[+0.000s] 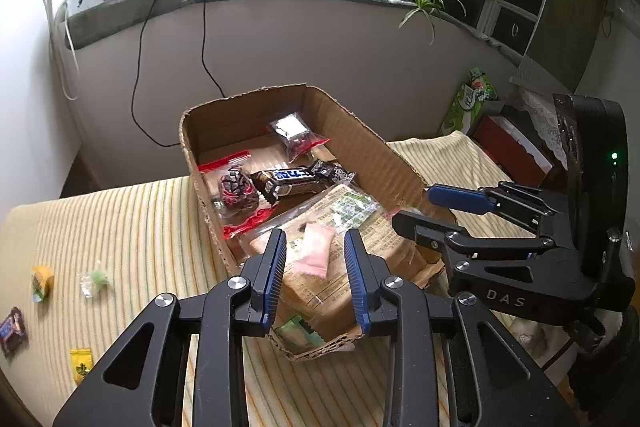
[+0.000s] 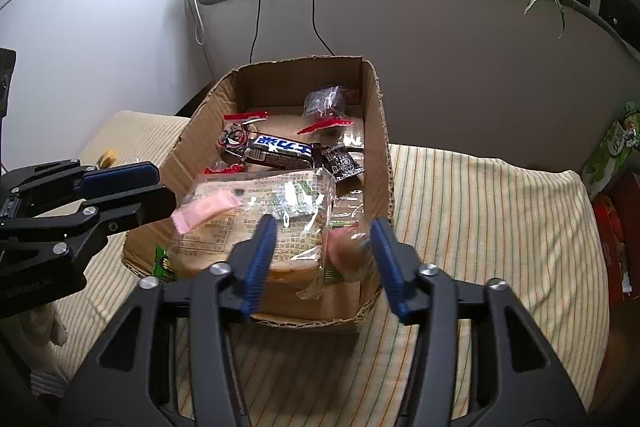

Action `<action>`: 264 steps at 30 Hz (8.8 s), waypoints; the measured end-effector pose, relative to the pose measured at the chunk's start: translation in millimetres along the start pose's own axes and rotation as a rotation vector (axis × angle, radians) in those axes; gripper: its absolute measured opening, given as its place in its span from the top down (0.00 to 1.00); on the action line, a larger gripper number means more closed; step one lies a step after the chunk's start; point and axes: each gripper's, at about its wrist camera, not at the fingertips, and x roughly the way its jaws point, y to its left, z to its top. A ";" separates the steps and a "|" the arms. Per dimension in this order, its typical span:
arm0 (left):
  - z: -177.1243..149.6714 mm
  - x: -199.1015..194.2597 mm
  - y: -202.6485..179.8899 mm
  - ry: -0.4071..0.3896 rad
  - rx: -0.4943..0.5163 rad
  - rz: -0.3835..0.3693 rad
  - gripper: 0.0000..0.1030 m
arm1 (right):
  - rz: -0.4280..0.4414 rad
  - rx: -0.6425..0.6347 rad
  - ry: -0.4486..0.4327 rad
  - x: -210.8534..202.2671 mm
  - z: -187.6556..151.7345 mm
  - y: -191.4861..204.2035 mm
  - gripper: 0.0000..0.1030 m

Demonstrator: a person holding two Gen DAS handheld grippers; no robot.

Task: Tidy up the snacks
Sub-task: 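Carry both candies into the box and open both grippers, then move both open grippers back to the yellow packet and green mint, then grasp the yellow packet with the left gripper while the right grasps the green mint, then carry the yellow packet and green mint over the box, then open both grippers to drop the packet and mint into the box, then move both open grippers back to the Snickers bar and round yellow candy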

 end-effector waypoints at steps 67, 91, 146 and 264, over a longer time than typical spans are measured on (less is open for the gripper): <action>-120.8 -66.1 165.9 0.019 -0.307 0.186 0.58 | 0.290 -0.088 0.414 136.4 80.2 233.1 0.25; -119.2 -46.0 161.4 0.075 -0.239 0.236 0.76 | 0.113 -0.259 0.463 188.7 73.2 263.1 0.71; 10.9 -5.5 37.4 -0.041 -0.045 0.037 0.76 | 0.143 0.004 0.277 130.0 140.7 28.0 0.72; -96.0 -65.2 305.3 0.137 -0.411 0.269 0.30 | 0.432 -0.189 0.419 170.1 107.2 284.5 0.27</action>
